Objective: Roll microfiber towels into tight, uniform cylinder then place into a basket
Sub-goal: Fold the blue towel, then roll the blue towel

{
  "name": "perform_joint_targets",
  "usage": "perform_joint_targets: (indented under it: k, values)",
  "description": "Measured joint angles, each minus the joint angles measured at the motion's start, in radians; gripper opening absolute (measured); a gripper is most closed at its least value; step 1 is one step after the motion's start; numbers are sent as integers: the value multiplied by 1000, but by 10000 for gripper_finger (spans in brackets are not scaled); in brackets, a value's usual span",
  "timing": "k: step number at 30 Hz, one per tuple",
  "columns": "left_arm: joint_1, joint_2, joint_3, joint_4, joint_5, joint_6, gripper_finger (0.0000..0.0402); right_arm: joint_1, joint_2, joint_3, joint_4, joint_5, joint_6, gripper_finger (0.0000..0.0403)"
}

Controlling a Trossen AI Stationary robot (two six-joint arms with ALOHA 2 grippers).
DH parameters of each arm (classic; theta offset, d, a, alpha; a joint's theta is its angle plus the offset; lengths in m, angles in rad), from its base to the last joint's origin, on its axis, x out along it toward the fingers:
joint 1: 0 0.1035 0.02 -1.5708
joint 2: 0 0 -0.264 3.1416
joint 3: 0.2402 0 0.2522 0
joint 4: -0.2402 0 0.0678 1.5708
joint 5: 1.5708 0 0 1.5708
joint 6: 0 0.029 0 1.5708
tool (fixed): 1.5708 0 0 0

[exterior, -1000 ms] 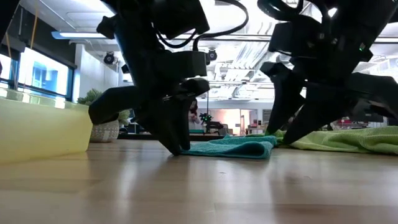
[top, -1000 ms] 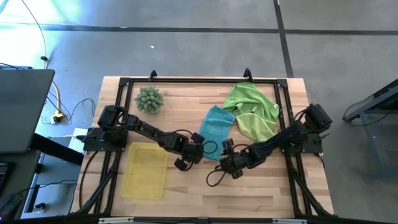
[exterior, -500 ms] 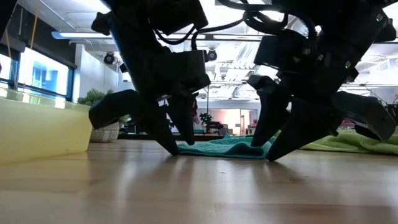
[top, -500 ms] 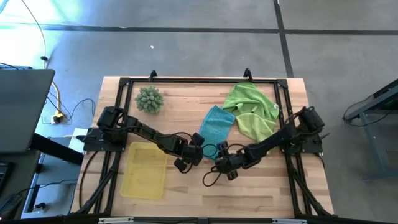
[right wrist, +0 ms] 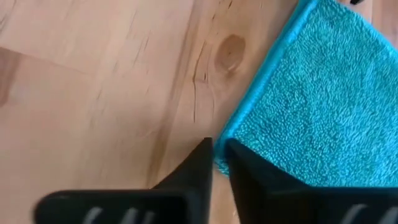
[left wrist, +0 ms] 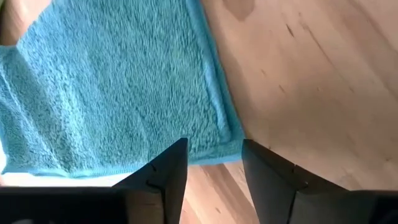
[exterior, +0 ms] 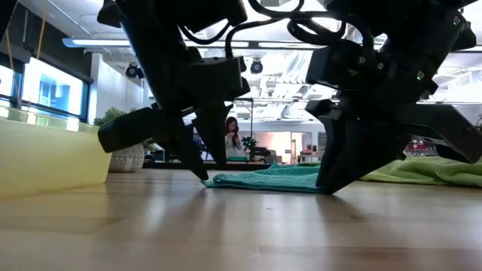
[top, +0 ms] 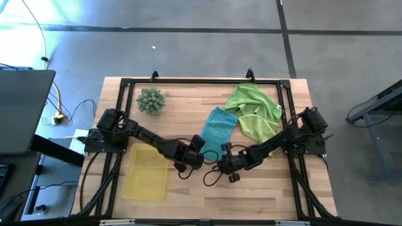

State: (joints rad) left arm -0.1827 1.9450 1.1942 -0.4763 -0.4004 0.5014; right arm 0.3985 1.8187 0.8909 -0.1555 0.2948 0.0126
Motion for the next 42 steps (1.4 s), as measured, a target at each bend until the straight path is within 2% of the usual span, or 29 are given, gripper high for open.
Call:
perform_joint_targets:
  k: [4, 10, 16, 22, 29, 34, 42]
  values:
    - [6, 0, 0, 1, 3, 31, 137, -2, -1, 1, -23, -22, 59, 4]
    - [7, 0, 0, 11, 72, 153, 138, -3, -27, -3, -71, -33, 58, 3]
    - [6, 0, 0, 84, 73, 310, 136, -14, -67, -6, -153, -42, 57, 1]
    - [17, 0, 0, 184, 71, 413, 137, -14, -68, -6, -153, -61, 56, 1]
    - [38, 0, -2, 126, 70, 444, 136, -13, -68, -6, -156, -61, 53, 0]
    - [48, 29, -21, 146, 75, 505, 136, -12, -69, -5, -156, -61, 39, 0]
    - [38, 68, -19, 242, 46, 463, 128, -12, -69, -5, -157, -63, 39, 0]
